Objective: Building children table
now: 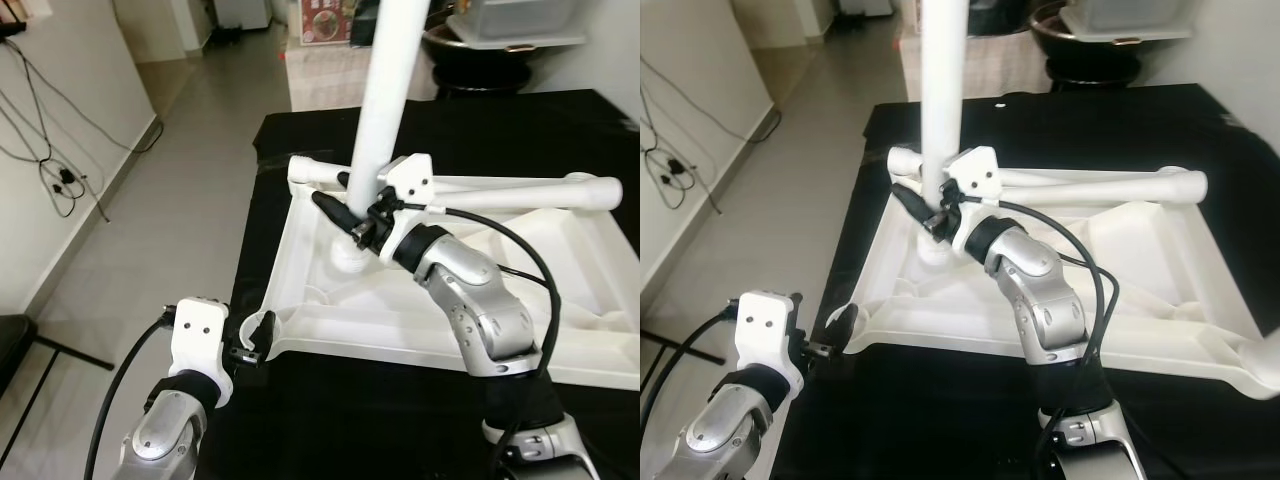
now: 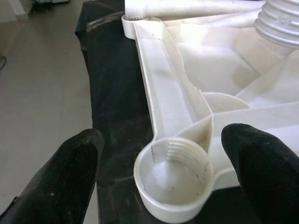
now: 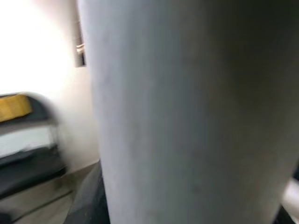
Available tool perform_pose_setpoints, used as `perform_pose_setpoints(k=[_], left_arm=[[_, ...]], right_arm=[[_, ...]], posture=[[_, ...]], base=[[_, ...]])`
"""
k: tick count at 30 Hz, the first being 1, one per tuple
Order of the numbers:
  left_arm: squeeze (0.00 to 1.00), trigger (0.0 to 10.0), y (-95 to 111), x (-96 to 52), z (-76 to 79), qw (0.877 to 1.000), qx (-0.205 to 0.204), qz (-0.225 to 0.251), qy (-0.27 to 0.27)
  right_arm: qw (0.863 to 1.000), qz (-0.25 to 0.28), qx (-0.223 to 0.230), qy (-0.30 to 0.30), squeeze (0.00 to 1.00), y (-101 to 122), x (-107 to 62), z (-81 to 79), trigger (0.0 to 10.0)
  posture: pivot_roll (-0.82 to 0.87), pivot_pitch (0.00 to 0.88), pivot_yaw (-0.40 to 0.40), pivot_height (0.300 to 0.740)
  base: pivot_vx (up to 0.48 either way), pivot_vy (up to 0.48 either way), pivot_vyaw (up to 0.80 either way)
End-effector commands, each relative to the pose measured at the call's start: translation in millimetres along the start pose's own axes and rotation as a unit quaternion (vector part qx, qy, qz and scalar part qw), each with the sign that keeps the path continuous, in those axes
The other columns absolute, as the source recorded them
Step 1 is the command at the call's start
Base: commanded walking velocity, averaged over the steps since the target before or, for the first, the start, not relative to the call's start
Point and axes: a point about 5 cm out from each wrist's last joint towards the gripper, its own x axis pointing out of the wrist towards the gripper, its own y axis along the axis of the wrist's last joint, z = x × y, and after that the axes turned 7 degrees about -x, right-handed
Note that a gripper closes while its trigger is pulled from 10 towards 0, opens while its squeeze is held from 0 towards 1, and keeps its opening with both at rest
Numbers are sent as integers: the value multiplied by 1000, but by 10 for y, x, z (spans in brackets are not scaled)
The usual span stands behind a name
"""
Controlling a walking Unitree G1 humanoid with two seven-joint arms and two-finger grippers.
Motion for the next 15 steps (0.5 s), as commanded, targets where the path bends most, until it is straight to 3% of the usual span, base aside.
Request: perform_pose_setpoints(k=[1, 2, 4, 7, 9, 15], left_arm=[[0, 10000, -22, -64, 3, 1000, 2, -13, 5], [0, 10000, -46, -128, 29, 1000, 0, -22, 4], [0, 10000, -46, -128, 29, 1000, 0, -22, 4], [0, 10000, -118, -373, 80, 999, 14, -46, 22], [0, 10000, -123, -426, 77, 998, 22, -48, 35], [0, 10000, -124, -497, 78, 994, 55, -57, 69]], right_arm=[[999, 2, 7, 51, 0, 17, -5, -92, 10000], [995, 6, 13, 94, 0, 30, -18, -150, 10000], [995, 6, 13, 94, 0, 30, -18, -150, 10000], [975, 33, 27, 216, 0, 78, -44, -328, 10000], [971, 36, 25, 234, 0, 80, -18, -367, 10000], [966, 40, 26, 255, 0, 88, 103, -427, 10000]], posture=[[-27, 116, 37, 740], [-23, 123, 37, 740], [-23, 123, 37, 740], [-1, 143, 32, 740], [15, 153, 25, 740], [34, 177, 8, 740]], base=[[0, 0, 0], [0, 0, 0], [0, 0, 0], [0, 0, 0], [0, 0, 0], [0, 449, 0]])
